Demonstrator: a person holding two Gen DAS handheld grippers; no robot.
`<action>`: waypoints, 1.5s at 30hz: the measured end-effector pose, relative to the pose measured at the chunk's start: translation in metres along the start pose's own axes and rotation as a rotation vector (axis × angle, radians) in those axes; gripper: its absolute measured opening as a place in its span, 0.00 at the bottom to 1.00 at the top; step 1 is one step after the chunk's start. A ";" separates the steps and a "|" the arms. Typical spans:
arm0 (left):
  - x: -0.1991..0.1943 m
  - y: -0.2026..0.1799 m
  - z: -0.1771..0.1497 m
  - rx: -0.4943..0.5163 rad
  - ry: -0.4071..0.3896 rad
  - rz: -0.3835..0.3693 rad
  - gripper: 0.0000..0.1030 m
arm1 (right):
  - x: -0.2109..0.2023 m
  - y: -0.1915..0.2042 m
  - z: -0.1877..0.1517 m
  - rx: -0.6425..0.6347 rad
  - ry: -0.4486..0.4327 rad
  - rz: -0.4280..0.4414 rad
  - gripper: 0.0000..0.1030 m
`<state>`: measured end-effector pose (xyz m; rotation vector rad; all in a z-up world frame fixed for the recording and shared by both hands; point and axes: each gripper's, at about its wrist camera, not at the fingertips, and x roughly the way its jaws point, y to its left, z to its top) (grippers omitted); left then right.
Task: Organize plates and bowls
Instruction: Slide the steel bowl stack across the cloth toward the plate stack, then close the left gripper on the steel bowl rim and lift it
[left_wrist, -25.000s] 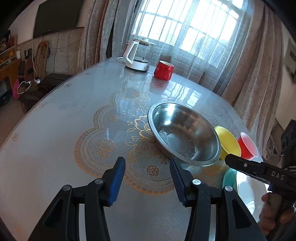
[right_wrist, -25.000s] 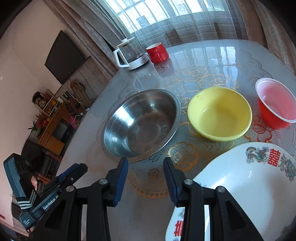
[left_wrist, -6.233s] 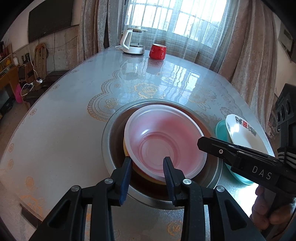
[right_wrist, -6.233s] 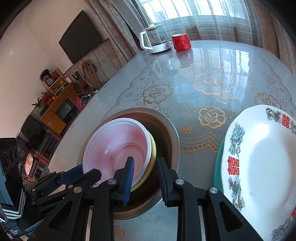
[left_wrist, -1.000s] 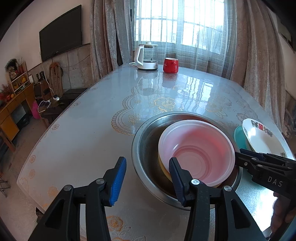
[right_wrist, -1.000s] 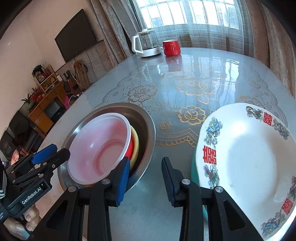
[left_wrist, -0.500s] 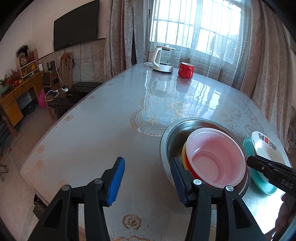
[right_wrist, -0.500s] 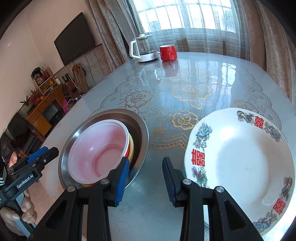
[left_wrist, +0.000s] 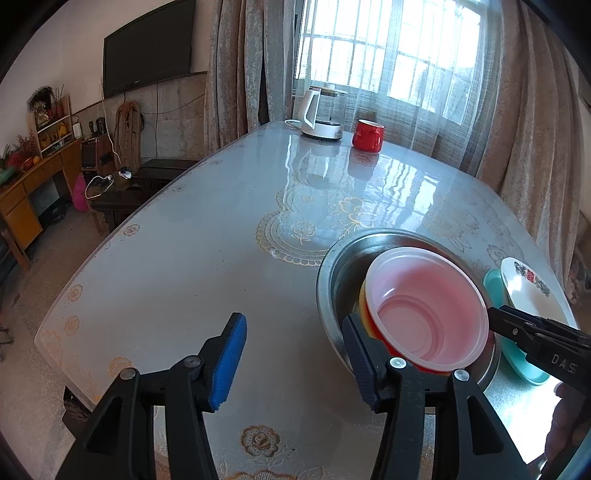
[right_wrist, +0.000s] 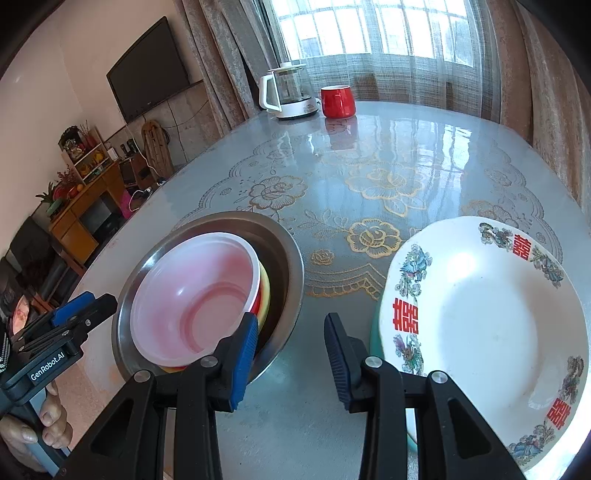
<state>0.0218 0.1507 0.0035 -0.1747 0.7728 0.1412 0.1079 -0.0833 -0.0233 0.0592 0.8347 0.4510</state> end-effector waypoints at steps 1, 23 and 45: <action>0.001 0.001 0.001 -0.008 0.007 -0.009 0.54 | 0.001 0.001 0.000 0.005 0.004 0.007 0.37; 0.031 -0.002 0.022 0.027 0.073 -0.117 0.29 | 0.022 -0.006 0.012 0.030 0.031 0.038 0.21; 0.035 -0.001 0.014 0.033 0.094 -0.190 0.17 | 0.034 0.002 0.007 0.008 0.071 0.033 0.18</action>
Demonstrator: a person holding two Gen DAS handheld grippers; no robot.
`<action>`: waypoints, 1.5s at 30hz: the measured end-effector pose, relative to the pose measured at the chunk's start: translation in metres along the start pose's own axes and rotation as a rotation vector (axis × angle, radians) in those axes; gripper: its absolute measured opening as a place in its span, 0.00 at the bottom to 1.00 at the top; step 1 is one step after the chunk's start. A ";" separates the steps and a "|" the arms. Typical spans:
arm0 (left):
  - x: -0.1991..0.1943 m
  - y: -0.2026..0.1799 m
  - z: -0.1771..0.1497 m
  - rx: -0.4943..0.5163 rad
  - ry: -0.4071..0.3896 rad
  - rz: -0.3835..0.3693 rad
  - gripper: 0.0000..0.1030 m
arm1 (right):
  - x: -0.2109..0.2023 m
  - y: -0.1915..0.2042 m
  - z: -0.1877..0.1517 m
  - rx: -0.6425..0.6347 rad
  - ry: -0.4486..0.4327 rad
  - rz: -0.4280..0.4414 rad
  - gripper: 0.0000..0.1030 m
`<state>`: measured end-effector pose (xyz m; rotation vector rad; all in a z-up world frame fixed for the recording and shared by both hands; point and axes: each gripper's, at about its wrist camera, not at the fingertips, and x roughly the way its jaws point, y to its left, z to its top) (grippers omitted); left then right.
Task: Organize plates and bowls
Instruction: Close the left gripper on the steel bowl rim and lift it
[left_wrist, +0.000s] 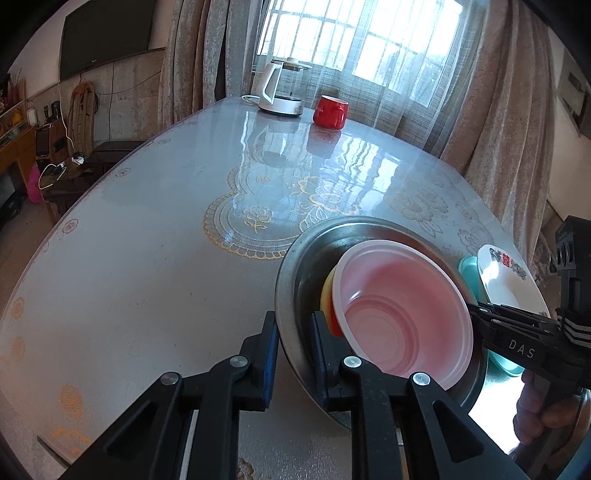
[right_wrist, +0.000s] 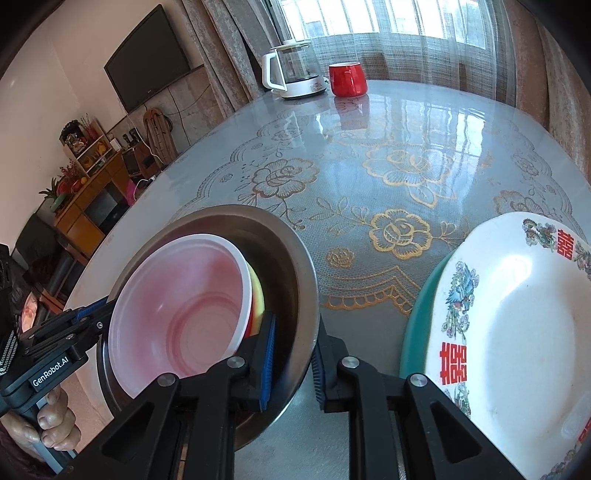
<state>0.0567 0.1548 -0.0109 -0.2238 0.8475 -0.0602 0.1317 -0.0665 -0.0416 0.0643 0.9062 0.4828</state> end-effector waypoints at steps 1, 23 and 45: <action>-0.001 0.001 -0.001 -0.003 -0.002 -0.003 0.17 | 0.000 -0.001 0.000 0.006 -0.001 0.003 0.18; -0.014 -0.005 -0.018 -0.022 -0.055 0.077 0.18 | 0.001 0.004 -0.002 0.022 0.004 0.011 0.18; -0.020 -0.010 -0.024 -0.038 -0.059 0.118 0.18 | -0.001 0.003 -0.009 0.040 0.008 0.048 0.17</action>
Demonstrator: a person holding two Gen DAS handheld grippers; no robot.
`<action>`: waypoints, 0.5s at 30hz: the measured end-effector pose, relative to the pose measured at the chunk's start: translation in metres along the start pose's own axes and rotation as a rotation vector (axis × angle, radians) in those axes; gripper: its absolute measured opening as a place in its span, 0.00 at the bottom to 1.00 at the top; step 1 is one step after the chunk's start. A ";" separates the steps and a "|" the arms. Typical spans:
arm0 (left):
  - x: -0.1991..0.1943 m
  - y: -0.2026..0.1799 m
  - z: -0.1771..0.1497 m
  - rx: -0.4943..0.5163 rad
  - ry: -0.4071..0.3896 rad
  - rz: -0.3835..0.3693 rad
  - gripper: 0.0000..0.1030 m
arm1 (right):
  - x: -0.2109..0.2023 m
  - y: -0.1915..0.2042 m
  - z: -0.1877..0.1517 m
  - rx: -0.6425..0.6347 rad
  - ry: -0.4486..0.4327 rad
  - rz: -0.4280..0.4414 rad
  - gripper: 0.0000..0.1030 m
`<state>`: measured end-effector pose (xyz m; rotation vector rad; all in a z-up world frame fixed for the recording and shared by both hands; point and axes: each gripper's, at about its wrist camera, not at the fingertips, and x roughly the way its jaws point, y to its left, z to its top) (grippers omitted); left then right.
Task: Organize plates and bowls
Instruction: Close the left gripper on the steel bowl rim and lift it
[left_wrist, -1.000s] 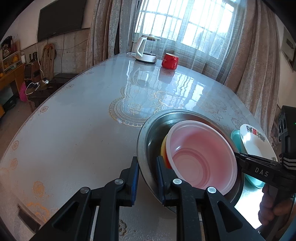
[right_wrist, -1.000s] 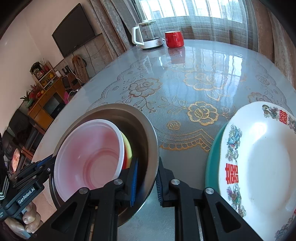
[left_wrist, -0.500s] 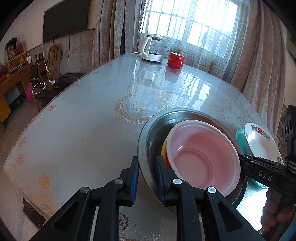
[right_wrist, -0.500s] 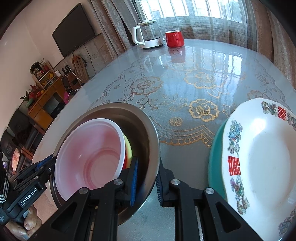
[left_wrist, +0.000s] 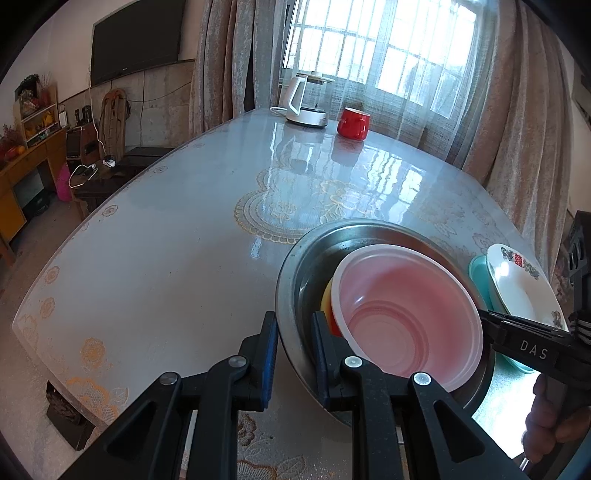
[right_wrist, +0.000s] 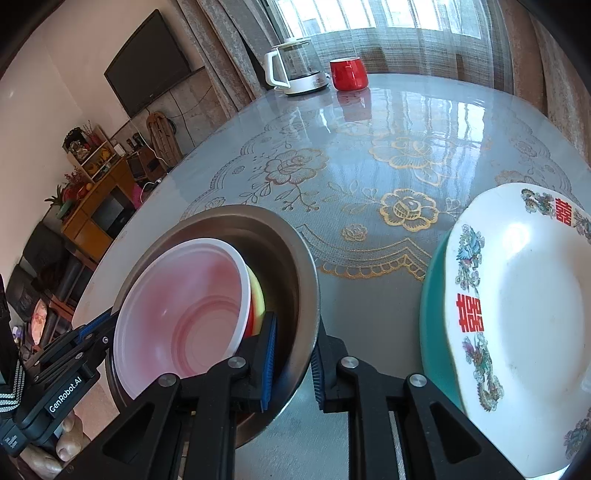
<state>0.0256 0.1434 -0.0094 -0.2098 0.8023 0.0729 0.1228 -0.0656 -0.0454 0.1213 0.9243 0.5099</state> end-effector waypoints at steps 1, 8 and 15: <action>-0.001 0.000 -0.001 -0.002 0.000 -0.002 0.18 | -0.001 0.000 -0.001 0.000 0.000 0.003 0.17; -0.016 0.001 -0.001 0.013 -0.038 -0.010 0.18 | -0.007 0.001 0.000 -0.012 -0.021 0.021 0.17; -0.032 -0.004 0.009 0.020 -0.076 -0.049 0.17 | -0.026 -0.002 0.004 0.004 -0.071 0.054 0.17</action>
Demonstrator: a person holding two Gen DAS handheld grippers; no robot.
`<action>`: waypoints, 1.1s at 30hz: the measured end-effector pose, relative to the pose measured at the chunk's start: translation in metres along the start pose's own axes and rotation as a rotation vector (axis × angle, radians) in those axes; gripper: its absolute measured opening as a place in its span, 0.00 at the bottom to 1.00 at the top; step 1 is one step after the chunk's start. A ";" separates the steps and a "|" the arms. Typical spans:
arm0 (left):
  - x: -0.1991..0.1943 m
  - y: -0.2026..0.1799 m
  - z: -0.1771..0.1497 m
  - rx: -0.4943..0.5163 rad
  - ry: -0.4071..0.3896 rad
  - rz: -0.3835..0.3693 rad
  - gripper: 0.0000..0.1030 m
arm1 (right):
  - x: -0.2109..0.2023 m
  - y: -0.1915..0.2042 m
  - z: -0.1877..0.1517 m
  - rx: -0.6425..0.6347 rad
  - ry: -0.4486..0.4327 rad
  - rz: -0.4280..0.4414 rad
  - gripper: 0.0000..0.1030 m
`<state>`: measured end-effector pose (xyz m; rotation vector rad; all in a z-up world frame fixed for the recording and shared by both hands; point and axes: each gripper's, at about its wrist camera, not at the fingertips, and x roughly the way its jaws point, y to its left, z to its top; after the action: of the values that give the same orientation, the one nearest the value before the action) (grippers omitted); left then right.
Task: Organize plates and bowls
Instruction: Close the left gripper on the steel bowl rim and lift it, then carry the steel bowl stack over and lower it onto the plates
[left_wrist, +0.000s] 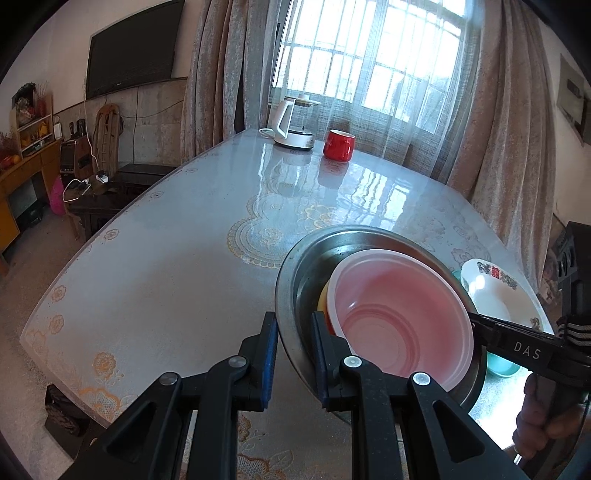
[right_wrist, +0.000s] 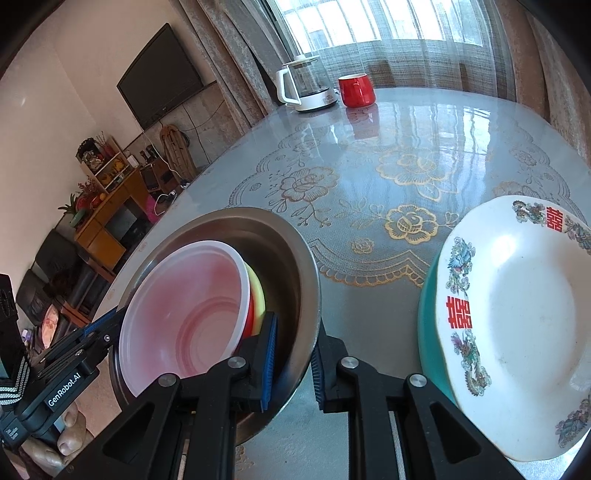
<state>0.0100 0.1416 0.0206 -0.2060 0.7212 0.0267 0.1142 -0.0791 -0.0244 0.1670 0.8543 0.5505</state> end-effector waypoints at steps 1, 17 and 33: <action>-0.002 -0.002 0.002 0.003 -0.005 -0.005 0.17 | -0.003 -0.001 0.001 0.007 -0.007 0.005 0.17; 0.009 -0.091 0.038 0.116 -0.018 -0.169 0.17 | -0.080 -0.062 0.006 0.107 -0.171 -0.088 0.18; 0.063 -0.189 0.037 0.223 0.122 -0.276 0.18 | -0.128 -0.141 -0.011 0.260 -0.255 -0.265 0.18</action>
<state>0.0995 -0.0389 0.0392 -0.0931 0.8057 -0.3304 0.0943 -0.2667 0.0042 0.3485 0.6821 0.1633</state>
